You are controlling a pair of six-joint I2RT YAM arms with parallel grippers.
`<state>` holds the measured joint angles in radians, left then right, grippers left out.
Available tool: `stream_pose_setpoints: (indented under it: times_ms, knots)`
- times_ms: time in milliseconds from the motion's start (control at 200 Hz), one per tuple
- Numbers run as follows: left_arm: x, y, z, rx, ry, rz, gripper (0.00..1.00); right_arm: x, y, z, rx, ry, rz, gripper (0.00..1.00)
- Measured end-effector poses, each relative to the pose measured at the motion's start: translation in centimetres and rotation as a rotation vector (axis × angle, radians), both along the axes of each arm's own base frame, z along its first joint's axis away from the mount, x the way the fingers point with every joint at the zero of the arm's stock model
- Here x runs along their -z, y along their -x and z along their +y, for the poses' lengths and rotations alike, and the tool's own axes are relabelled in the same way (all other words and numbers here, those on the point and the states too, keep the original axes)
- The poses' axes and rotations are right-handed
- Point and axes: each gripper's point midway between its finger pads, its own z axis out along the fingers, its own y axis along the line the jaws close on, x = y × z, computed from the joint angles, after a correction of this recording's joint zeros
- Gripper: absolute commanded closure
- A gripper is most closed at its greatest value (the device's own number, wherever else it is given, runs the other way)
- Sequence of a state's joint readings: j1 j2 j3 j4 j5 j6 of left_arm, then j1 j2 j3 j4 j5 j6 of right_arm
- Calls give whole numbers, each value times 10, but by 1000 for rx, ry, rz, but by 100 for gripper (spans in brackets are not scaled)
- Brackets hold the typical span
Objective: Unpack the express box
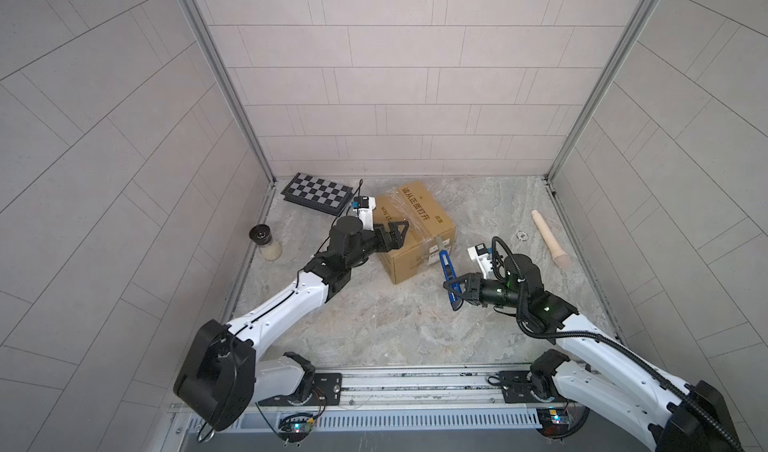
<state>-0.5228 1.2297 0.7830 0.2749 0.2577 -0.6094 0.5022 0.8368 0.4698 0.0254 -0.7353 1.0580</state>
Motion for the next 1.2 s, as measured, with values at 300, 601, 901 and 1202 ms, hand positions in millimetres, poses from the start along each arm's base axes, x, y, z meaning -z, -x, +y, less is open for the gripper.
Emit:
stream_pose_setpoints:
  times_ms: [300, 601, 901, 1202]
  knots:
    - [-40, 18, 27, -76, 14, -96, 0, -14, 10, -6, 1, -17, -32, 100]
    - [-6, 23, 43, -130, -49, -32, 0, -8, 9, -5, 0, -7, -12, 100]
    - [-5, 20, 48, -154, -56, -29, 0, 3, 7, -7, 12, 7, 16, 100]
    - [12, 1, 67, -219, -33, 15, 0, 9, -58, -102, 346, 154, 25, 100]
